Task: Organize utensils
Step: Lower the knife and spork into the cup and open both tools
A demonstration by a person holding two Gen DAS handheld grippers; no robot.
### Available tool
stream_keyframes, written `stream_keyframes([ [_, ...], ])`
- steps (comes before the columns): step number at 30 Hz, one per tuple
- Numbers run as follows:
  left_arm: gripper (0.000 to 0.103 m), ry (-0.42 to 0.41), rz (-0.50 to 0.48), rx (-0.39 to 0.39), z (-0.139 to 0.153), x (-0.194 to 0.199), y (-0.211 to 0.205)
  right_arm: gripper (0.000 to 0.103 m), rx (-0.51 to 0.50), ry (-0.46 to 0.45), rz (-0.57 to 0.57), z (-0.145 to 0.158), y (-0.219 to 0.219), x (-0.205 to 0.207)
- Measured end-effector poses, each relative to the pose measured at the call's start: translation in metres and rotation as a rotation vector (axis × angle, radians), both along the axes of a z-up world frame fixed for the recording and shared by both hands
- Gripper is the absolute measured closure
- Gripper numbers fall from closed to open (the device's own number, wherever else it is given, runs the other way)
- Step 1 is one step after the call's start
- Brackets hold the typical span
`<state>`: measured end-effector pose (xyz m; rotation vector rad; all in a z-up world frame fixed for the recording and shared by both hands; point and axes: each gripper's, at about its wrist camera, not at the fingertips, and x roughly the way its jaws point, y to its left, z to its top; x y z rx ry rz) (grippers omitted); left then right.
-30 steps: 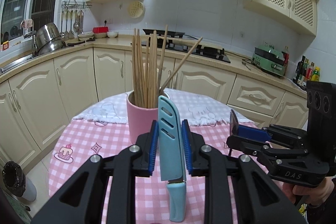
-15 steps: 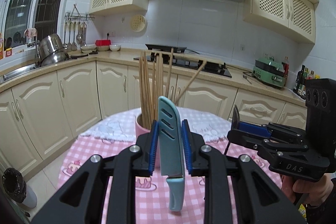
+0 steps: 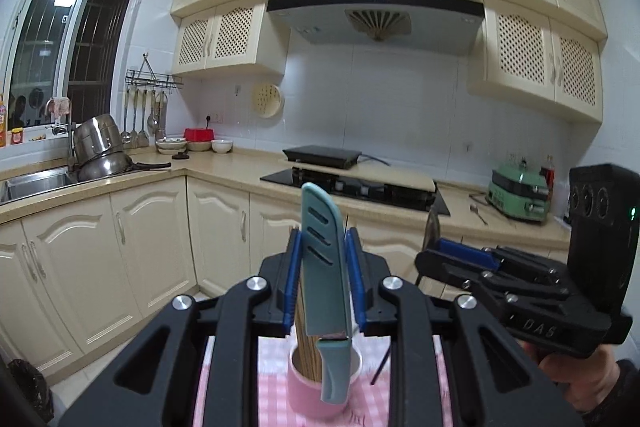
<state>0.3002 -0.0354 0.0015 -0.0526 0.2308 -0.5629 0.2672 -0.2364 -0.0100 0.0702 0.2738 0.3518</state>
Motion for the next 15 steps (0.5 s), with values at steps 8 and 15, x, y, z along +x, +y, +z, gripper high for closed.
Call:
stream_keyframes([
  [8,0.082,0.023,-0.007,0.009,-0.002,0.042,-0.014,0.072,-0.019,0.023,0.000,-0.006,0.005,0.042],
  [15,0.082,0.089,-0.012,0.044,-0.034,0.071,-0.023,0.070,-0.050,0.100,0.006,-0.025,0.009,0.059],
])
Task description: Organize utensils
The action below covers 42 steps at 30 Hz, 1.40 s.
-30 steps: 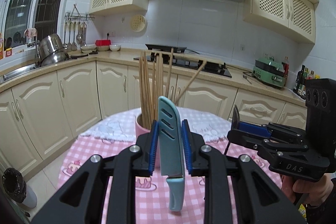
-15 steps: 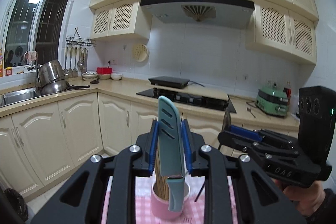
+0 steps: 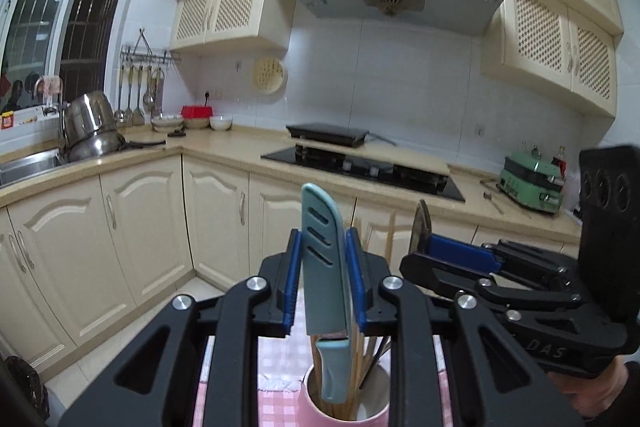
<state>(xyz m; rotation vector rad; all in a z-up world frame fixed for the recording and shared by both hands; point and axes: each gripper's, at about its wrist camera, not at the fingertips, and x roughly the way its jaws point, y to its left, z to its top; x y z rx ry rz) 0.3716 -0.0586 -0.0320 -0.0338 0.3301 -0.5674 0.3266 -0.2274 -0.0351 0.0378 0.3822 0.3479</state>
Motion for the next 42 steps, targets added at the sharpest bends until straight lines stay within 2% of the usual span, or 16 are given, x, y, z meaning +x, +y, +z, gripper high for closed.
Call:
stream_keyframes([
  [1,0.081,0.022,-0.004,0.017,-0.006,0.005,-0.003,0.069,-0.011,0.026,0.001,-0.004,0.001,0.004],
  [2,0.081,0.040,0.000,0.030,-0.012,0.006,-0.003,0.061,-0.013,0.036,0.000,-0.006,0.001,0.005],
  [3,0.080,0.057,0.005,0.036,-0.016,0.008,-0.004,0.044,-0.011,0.036,-0.003,-0.007,0.000,0.004],
  [4,0.076,0.060,0.008,0.038,-0.018,0.007,-0.004,0.038,-0.002,0.027,-0.007,-0.006,-0.001,0.002],
  [6,0.045,0.054,0.037,0.038,-0.019,0.004,0.000,0.027,0.015,0.010,-0.013,-0.004,-0.004,-0.002],
  [8,0.030,0.048,0.068,0.006,-0.014,0.000,0.011,0.017,0.025,-0.021,-0.034,0.002,-0.007,-0.008],
  [9,0.022,0.048,0.077,-0.006,-0.012,0.000,0.015,0.012,0.028,-0.038,-0.041,0.005,-0.008,-0.012],
  [11,0.015,0.039,0.096,-0.028,-0.007,-0.006,0.023,0.009,0.031,-0.054,-0.052,0.011,-0.009,-0.017],
  [14,0.008,0.012,0.129,-0.014,0.002,-0.020,0.030,0.006,0.033,-0.075,-0.078,0.019,-0.009,-0.028],
  [22,0.004,-0.056,0.213,0.028,0.020,-0.066,0.041,0.006,0.053,-0.075,-0.145,0.036,-0.013,-0.059],
  [28,0.004,-0.073,0.256,0.040,0.031,-0.111,0.053,0.006,0.092,-0.063,-0.188,0.042,-0.024,-0.101],
  [42,0.004,-0.063,0.340,0.095,0.030,-0.228,0.070,0.006,0.104,-0.035,-0.274,0.041,-0.014,-0.212],
])
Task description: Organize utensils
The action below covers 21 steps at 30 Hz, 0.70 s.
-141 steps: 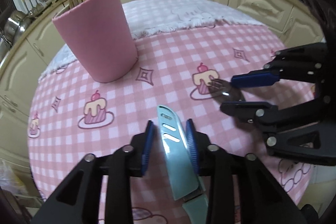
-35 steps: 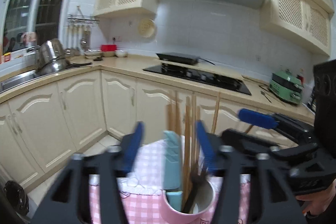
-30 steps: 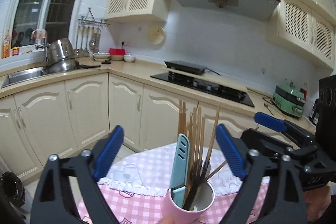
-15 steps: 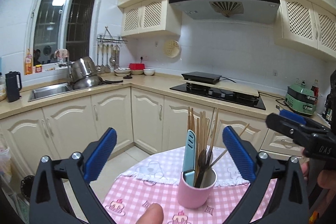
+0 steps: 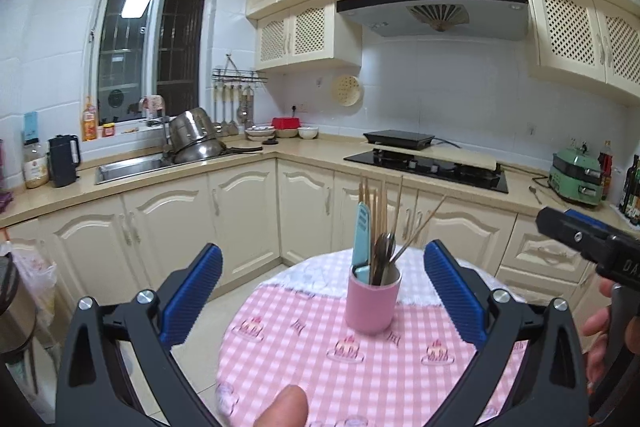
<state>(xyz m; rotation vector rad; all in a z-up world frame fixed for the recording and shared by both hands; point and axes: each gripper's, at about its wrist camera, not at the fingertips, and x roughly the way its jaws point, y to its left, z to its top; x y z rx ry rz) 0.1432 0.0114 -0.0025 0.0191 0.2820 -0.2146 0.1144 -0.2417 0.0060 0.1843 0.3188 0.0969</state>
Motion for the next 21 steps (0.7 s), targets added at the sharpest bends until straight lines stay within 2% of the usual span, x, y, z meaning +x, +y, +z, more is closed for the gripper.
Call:
stream_keyframes([
  [9,0.004,-0.046,0.044,0.044,0.011,-0.076,0.006,0.006,-0.058,-0.009,-0.098,-0.001,0.022,-0.058],
  [14,0.004,-0.055,0.064,0.031,0.019,-0.109,0.011,0.006,-0.096,-0.029,-0.150,-0.002,0.033,-0.086],
  [21,0.004,-0.063,0.088,0.014,0.023,-0.141,0.020,0.006,-0.117,-0.056,-0.164,-0.001,0.043,-0.111],
])
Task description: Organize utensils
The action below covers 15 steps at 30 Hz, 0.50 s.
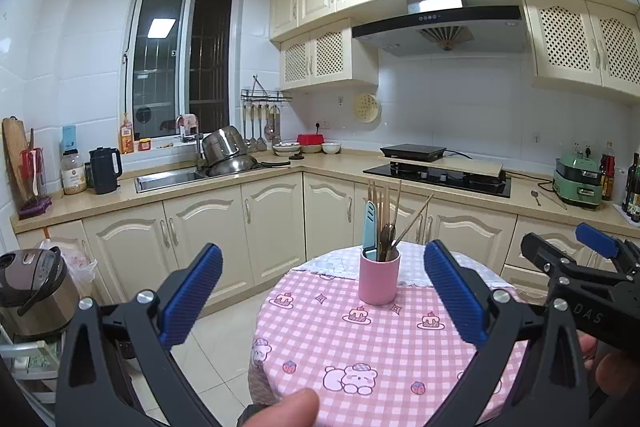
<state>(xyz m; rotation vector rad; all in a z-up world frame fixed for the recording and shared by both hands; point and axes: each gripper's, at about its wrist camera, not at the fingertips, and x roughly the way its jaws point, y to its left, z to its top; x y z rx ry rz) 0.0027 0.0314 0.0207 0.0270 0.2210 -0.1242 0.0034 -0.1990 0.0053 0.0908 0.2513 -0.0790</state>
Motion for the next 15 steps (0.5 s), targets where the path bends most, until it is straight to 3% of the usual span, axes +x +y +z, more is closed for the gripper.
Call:
stream_keyframes([
  [15,0.004,0.017,-0.036,0.000,-0.003,-0.013,-0.009,0.006,-0.026,-0.007,0.008,0.002,0.010,-0.011],
])
